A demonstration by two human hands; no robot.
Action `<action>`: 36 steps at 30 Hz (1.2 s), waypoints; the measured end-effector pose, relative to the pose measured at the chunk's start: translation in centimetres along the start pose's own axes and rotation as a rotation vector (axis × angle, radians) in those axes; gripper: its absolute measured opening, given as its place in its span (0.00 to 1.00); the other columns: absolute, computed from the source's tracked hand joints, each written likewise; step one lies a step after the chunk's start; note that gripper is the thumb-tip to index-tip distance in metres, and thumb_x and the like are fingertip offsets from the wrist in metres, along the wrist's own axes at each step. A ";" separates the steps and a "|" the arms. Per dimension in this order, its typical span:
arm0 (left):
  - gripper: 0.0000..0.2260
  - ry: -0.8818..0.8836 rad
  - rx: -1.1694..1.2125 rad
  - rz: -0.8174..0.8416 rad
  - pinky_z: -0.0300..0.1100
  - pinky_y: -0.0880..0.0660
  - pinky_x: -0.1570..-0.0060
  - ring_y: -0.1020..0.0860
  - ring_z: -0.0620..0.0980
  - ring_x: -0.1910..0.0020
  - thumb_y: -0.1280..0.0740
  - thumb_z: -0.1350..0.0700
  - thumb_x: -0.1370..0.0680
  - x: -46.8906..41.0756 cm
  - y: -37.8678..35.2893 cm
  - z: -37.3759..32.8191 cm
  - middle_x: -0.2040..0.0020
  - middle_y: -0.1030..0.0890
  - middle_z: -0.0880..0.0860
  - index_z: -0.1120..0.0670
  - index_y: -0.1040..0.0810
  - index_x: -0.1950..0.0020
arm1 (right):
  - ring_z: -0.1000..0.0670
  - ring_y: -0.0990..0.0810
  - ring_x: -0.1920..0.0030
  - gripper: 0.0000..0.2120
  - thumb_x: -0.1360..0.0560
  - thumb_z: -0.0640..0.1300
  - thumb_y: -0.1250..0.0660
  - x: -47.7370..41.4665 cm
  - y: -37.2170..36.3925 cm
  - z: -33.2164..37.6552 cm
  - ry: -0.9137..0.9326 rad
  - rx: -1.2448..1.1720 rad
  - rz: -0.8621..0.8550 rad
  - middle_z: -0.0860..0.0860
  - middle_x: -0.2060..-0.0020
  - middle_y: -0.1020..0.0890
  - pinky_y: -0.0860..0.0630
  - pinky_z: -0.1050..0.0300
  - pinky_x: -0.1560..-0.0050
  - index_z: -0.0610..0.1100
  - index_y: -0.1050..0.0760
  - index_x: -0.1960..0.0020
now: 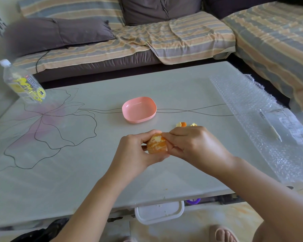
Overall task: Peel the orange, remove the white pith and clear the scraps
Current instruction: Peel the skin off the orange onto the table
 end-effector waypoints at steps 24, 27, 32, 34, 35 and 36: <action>0.15 -0.076 -0.022 -0.097 0.35 0.23 0.53 0.24 0.47 0.63 0.22 0.60 0.34 -0.1 -0.3 -0.7 0.62 0.19 0.46 0.45 0.19 0.53 | 0.47 0.26 0.73 0.10 0.31 0.40 0.39 0.2 0.5 -0.7 -0.317 -0.181 -0.181 0.48 0.72 0.23 0.28 0.54 0.74 0.41 0.19 0.63; 0.17 -0.066 -0.017 -0.119 0.34 0.23 0.51 0.22 0.45 0.61 0.21 0.60 0.35 -0.2 -0.3 -0.4 0.59 0.18 0.46 0.44 0.19 0.51 | 0.51 0.25 0.71 0.06 0.34 0.40 0.34 0.3 0.8 -1.4 -0.460 -0.280 -0.192 0.50 0.72 0.21 0.28 0.55 0.68 0.44 0.18 0.63; 0.23 -0.035 0.038 -0.197 0.25 0.28 0.51 0.19 0.37 0.57 0.20 0.59 0.36 0.0 0.1 -0.1 0.57 0.17 0.39 0.45 0.19 0.44 | 0.57 0.24 0.70 0.09 0.30 0.37 0.31 0.6 0.7 -2.5 -0.719 -0.661 -0.207 0.51 0.68 0.18 0.30 0.65 0.69 0.49 0.18 0.63; 0.24 -0.046 0.044 -0.231 0.27 0.27 0.49 0.19 0.38 0.56 0.20 0.59 0.36 0.1 0.2 0.0 0.56 0.16 0.41 0.47 0.19 0.42 | 0.59 0.24 0.69 0.09 0.28 0.38 0.31 0.5 0.5 -2.8 -0.744 -0.775 -0.179 0.53 0.67 0.17 0.30 0.67 0.69 0.51 0.17 0.61; 0.24 -0.057 0.042 -0.245 0.28 0.27 0.48 0.19 0.38 0.55 0.20 0.59 0.36 0.1 0.2 0.0 0.55 0.16 0.41 0.48 0.19 0.42 | 0.59 0.22 0.67 0.08 0.28 0.39 0.30 0.4 0.4 -2.8 -0.725 -0.806 -0.148 0.54 0.65 0.17 0.28 0.66 0.68 0.51 0.17 0.60; 0.24 -0.071 0.037 -0.255 0.28 0.27 0.48 0.19 0.38 0.55 0.20 0.59 0.36 0.2 0.3 -0.1 0.53 0.16 0.42 0.49 0.19 0.41 | 0.59 0.20 0.65 0.08 0.28 0.39 0.30 0.2 0.5 -2.7 -0.690 -0.809 -0.114 0.54 0.63 0.17 0.25 0.65 0.64 0.52 0.17 0.58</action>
Point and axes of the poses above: each hand's wrist, its own x-axis away from the middle knuckle, its own y-axis out of the back of the hand, z = x × y, the point moved 5 cm from there along -x, towards the middle knuckle
